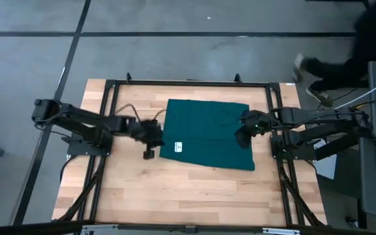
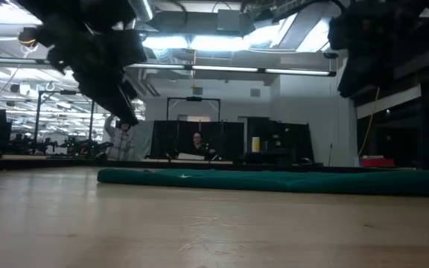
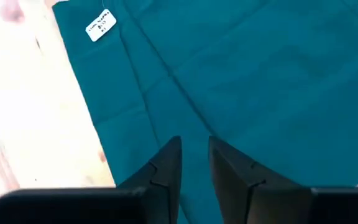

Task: Fold microfiber towels
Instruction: Fold the green towel

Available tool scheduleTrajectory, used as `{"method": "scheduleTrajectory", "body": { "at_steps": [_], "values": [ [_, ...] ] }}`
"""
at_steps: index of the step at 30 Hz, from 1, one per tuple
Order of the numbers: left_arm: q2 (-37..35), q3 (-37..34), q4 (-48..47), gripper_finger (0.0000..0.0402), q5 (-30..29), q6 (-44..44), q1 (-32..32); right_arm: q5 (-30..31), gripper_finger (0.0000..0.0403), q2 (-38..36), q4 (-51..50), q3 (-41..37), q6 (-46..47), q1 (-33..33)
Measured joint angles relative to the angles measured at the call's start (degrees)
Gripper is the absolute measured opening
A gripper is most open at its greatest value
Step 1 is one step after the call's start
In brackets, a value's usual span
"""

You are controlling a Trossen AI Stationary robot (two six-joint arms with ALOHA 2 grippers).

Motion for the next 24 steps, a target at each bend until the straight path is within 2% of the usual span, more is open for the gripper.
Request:
{"method": "scheduleTrajectory", "body": {
  "at_steps": [3, 7, 14, 17, 21, 24],
  "values": [
    [0.17, -0.07, -3.18, 0.0059, 10.69, -0.5, 8.35, 0.23, 0.0099, 0.0, -0.06, 0.0, 1.48, 0.7],
    [1.0, -0.03, -5.47, 0.0091, 20.66, -1.14, 15.63, 0.42, 0.0118, -0.02, 0.16, 0.0, 3.4, 1.82],
    [7.26, 0.02, -2.99, 0.0087, 32.24, -0.49, 19.29, 1.34, 0.0138, -0.36, 0.97, 0.0, 5.44, 2.97],
    [10.73, 1.6, -2.49, 0.0087, 30.22, 1.67, 18.9, 1.56, 0.014, -0.82, 1.28, -0.02, 6.59, 3.03],
    [12.78, 5.77, -1.48, 0.0086, 19.45, 6.72, 17.68, 1.93, 0.0132, -2.14, 1.23, -0.02, 6.9, 3.69],
    [14.71, 6.91, -2.57, 0.0081, 15.06, 9.48, 17.89, 1.93, 0.0123, -3.5, 0.89, -0.02, 7.89, 4.6]
  ]
}}
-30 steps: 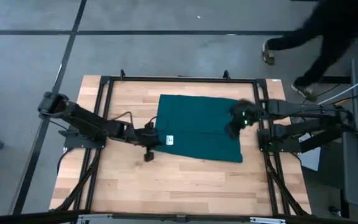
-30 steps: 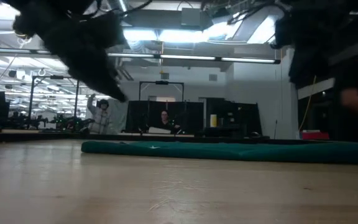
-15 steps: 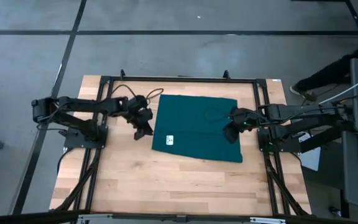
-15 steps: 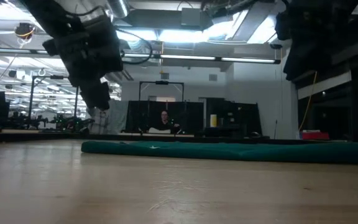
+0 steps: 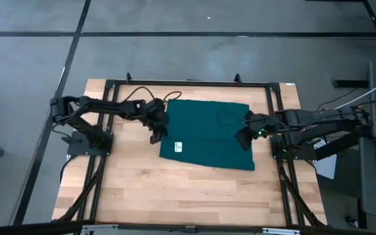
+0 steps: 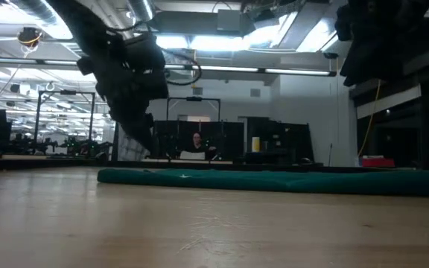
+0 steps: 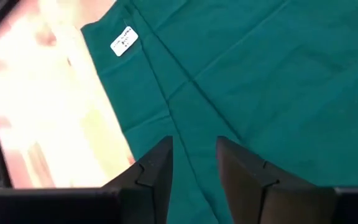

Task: Fold microfiber towels
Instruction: Fold the green towel

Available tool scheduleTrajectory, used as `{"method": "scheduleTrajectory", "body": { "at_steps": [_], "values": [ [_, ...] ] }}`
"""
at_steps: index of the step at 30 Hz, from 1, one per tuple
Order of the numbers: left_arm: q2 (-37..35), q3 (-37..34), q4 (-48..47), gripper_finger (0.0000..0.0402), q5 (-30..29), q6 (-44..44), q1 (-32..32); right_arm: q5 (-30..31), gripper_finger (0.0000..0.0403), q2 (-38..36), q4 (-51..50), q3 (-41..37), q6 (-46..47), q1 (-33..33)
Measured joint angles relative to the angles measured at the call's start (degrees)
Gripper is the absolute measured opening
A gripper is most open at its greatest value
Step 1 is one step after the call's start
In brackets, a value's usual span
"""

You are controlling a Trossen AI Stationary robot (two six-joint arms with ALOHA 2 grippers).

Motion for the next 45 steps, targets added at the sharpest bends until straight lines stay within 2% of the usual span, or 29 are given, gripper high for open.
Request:
{"method": "scheduleTrajectory", "body": {
  "at_steps": [4, 10, 22, 34, 45],
  "values": [
    [2.36, 0.25, -2.68, 0.0073, 1.22, 1.92, 0.62, 0.27, 0.011, -1.93, -1.46, 0.0, 1.82, 1.72],
    [4.07, 0.25, -3.18, 0.0065, 2.39, 3.13, 0.45, 4.48, 0.0099, -4.42, -1.87, 0.0, 3.28, 4.46],
    [4.27, 0.25, -0.46, 0.0063, 1.82, 2.24, 0.45, 7.44, 0.011, -4.79, -2.73, 0.0, 3.3, 5.52],
    [4.39, 0.25, -0.15, 0.0061, 1.54, 1.32, -0.3, 7.45, 0.0097, -4.79, -2.74, 0.0, 3.29, 5.54],
    [10.38, 2.45, 3.23, 0.0061, 0.87, -1.03, -2.63, 6.17, 0.0111, -6.01, -2.69, 0.0, 4.48, 5.54]
  ]
}}
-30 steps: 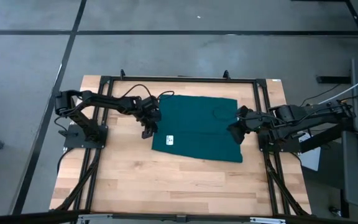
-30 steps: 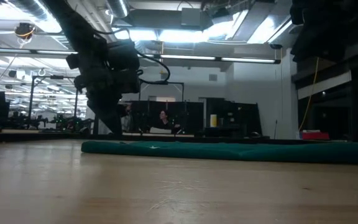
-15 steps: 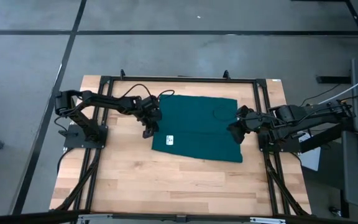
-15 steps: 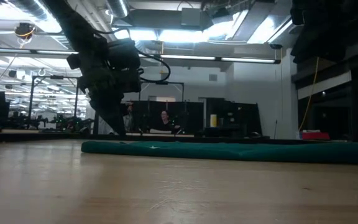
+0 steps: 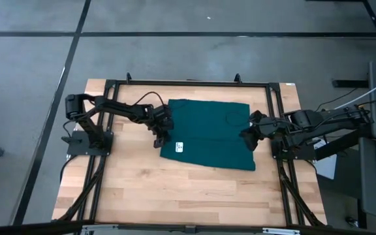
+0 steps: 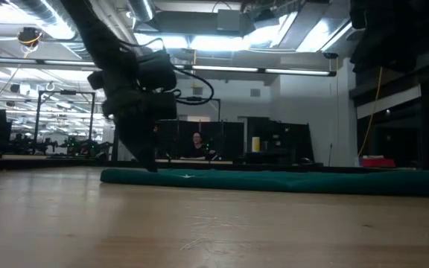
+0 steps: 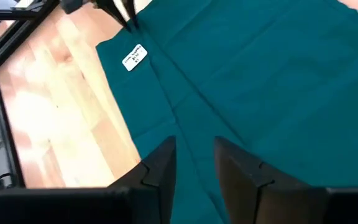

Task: Fold microfiber towels
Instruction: Fold the green towel

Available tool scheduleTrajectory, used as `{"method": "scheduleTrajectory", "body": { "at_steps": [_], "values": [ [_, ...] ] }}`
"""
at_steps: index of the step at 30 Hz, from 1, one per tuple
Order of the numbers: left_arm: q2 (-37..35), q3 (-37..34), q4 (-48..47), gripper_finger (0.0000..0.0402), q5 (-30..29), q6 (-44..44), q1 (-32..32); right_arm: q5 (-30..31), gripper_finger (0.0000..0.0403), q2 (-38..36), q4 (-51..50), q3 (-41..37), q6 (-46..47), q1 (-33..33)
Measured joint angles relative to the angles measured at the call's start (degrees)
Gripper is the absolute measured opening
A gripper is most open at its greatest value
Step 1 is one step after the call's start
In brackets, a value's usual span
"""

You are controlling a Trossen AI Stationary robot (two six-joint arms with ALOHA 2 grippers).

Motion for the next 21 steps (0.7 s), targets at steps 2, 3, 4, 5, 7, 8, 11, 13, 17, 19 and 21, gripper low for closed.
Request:
{"method": "scheduleTrajectory", "body": {
  "at_steps": [2, 3, 4, 5, 7, 8, 11, 13, 17, 19, 21],
  "values": [
    [0.87, 1.21, -0.38, 0.0061, 0.01, 0.26, -0.02, -0.4, 0.0114, -0.52, 0.0, 0.0, 0.35, 0.03],
    [1.26, 1.75, -0.74, 0.006, 0.01, 0.41, -0.08, -0.4, 0.0114, -0.74, 0.03, 0.0, 0.4, 0.15],
    [1.61, 2.25, -0.99, 0.0059, -0.01, 0.49, -0.12, -0.39, 0.0114, -1.02, -0.03, -0.02, 0.49, 0.34],
    [1.75, 2.66, -1.26, 0.0058, -0.02, 0.53, -0.22, -0.36, 0.0114, -1.27, 0.0, -0.02, 0.52, 0.55],
    [1.78, 3.1, -2.28, 0.0056, -0.96, 0.79, -0.33, -0.38, 0.011, -1.49, -0.01, -0.02, 0.52, 0.89],
    [1.78, 3.11, -3.06, 0.0055, -1.71, 1.02, -0.35, -0.38, 0.0107, -1.57, -0.01, -0.02, 0.54, 1.14],
    [1.87, 3.12, -3.84, 0.0054, -3.07, 1.92, -0.31, -0.21, 0.0098, -1.66, -0.01, -0.02, 0.79, 1.88],
    [1.85, 3.17, -5.42, 0.0056, -3.76, 3.59, -0.12, -0.2, 0.0092, -1.66, -0.01, -0.02, 0.79, 2.28],
    [1.76, 3.22, -7.12, 0.006, -1.94, 4.14, 0.81, -0.2, 0.0085, -1.66, -0.01, -0.02, 1.18, 2.79],
    [1.76, 3.22, -8.22, 0.0062, -0.31, 3.74, 0.98, -0.18, 0.0084, -1.66, -0.01, -0.02, 1.42, 3.04],
    [1.76, 3.22, -9.17, 0.0063, 0.21, 3.69, 0.63, 0.18, 0.0085, -1.66, -0.01, -0.02, 1.43, 3.26]
  ]
}}
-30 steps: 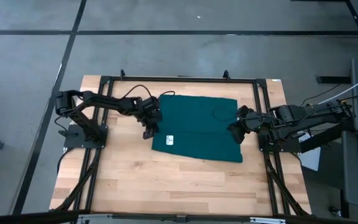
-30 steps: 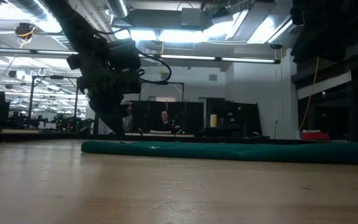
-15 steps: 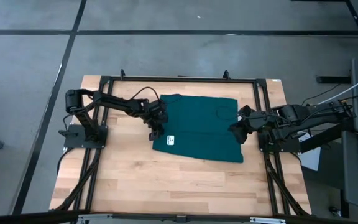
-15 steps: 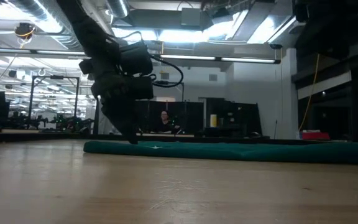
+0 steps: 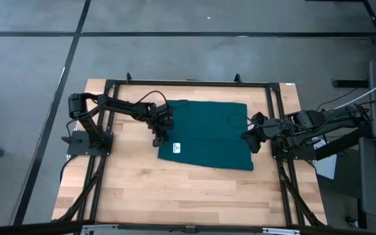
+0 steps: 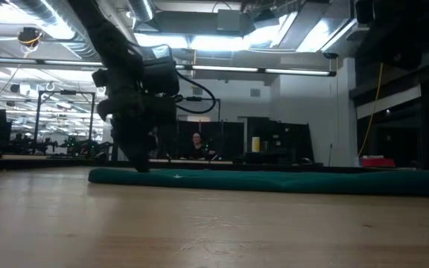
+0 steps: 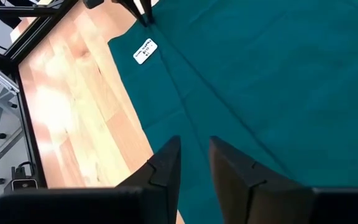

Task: Fold microfiber towels
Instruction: Fold the green towel

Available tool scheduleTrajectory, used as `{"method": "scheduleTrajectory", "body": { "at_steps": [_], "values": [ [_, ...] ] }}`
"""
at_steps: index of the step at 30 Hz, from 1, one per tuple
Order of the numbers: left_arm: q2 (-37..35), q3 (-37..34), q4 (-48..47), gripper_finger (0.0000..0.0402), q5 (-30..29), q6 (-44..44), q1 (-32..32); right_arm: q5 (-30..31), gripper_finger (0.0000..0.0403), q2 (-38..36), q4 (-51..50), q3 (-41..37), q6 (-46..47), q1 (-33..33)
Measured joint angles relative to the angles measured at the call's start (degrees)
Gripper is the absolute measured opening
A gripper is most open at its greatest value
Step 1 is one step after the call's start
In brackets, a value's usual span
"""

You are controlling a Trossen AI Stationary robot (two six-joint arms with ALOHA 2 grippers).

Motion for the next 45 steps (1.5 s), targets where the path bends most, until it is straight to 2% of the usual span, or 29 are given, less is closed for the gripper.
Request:
{"method": "scheduleTrajectory", "body": {
  "at_steps": [9, 18, 24, 30, 41, 45],
  "values": [
    [-0.05, 0.01, -0.56, 0.0061, 0.33, -2.36, -2.96, 0.07, 0.009, 0.0, -0.01, 0.0, 0.4, 0.07],
    [-3.33, -0.02, -5.59, 0.0059, -0.56, -2.3, -5.22, 0.07, 0.0077, 0.02, 0.03, 0.0, 0.39, 0.11],
    [-4.68, -0.02, -5.42, 0.0058, -0.91, -2.52, -6.66, 0.07, 0.0084, 0.02, 0.0, 0.0, 0.39, 0.11],
    [-4.68, -0.02, -4.35, 0.0061, -3.22, -2.63, -6.05, 0.07, 0.0088, 0.02, 0.02, 0.0, 0.39, 0.11],
    [-4.63, -0.02, -4.87, 0.0061, -3.15, -3.31, -6.36, -0.34, 0.0076, 0.02, 0.03, 0.0, 0.46, 1.97],
    [-3.84, -0.02, -4.58, 0.0061, -3.02, -4.11, -7.02, 1.38, 0.0081, 0.04, 0.03, 0.0, 1.95, 3.55]
  ]
}}
